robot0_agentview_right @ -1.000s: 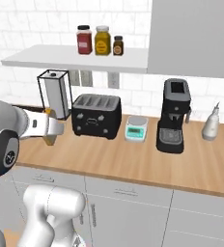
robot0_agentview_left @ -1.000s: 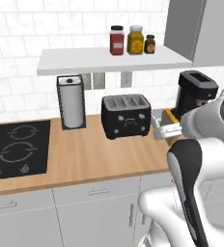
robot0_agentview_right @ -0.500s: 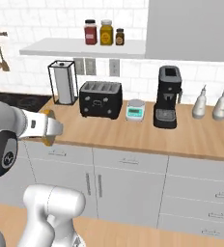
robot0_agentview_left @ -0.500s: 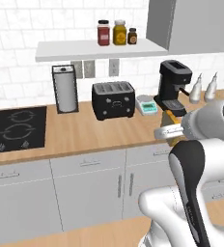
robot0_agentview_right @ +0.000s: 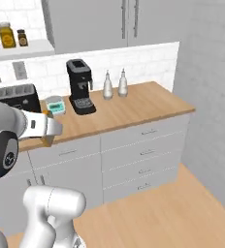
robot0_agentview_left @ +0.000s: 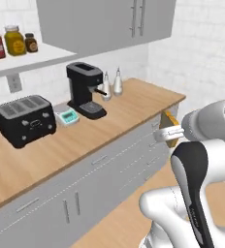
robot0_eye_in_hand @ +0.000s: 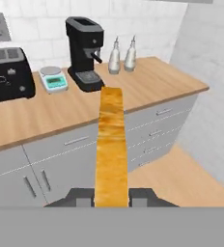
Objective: Start the toaster. Once the lever pops up, take the bread to the plate on the dining counter.
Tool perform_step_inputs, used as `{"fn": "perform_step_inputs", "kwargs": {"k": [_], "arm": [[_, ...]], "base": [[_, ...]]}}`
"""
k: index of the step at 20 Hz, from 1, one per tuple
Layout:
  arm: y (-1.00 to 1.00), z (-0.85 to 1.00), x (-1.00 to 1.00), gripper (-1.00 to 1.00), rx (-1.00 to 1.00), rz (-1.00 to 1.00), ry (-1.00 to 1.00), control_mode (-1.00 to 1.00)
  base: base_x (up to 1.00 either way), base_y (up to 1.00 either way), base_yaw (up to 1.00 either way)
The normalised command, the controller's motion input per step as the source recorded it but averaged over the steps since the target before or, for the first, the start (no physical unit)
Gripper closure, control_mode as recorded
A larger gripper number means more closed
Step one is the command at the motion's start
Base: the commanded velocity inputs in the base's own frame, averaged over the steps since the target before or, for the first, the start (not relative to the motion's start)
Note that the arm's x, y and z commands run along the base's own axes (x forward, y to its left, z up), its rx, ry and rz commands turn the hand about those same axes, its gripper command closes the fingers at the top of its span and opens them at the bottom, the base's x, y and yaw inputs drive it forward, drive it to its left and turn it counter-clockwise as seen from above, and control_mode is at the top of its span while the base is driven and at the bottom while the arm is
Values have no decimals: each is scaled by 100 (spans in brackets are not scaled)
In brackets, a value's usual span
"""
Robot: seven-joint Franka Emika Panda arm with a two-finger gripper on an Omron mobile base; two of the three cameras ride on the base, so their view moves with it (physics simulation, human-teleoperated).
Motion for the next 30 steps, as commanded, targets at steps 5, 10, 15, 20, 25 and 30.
{"fn": "perform_step_inputs", "kwargs": {"k": [5, 10, 15, 20, 25, 30], "arm": [[0, 0, 0, 100, 0, 0, 0, 100], [0, 0, 0, 100, 0, 0, 0, 100], [0, 0, 0, 100, 0, 0, 0, 100], [0, 0, 0, 100, 0, 0, 0, 100], [0, 0, 0, 100, 0, 0, 0, 100], [0, 0, 0, 100, 0, 0, 0, 100]], "base": [[0, 27, -96], [0, 27, -96], [0, 27, -96], [0, 26, -96], [0, 27, -96], [15, 48, -88]]}}
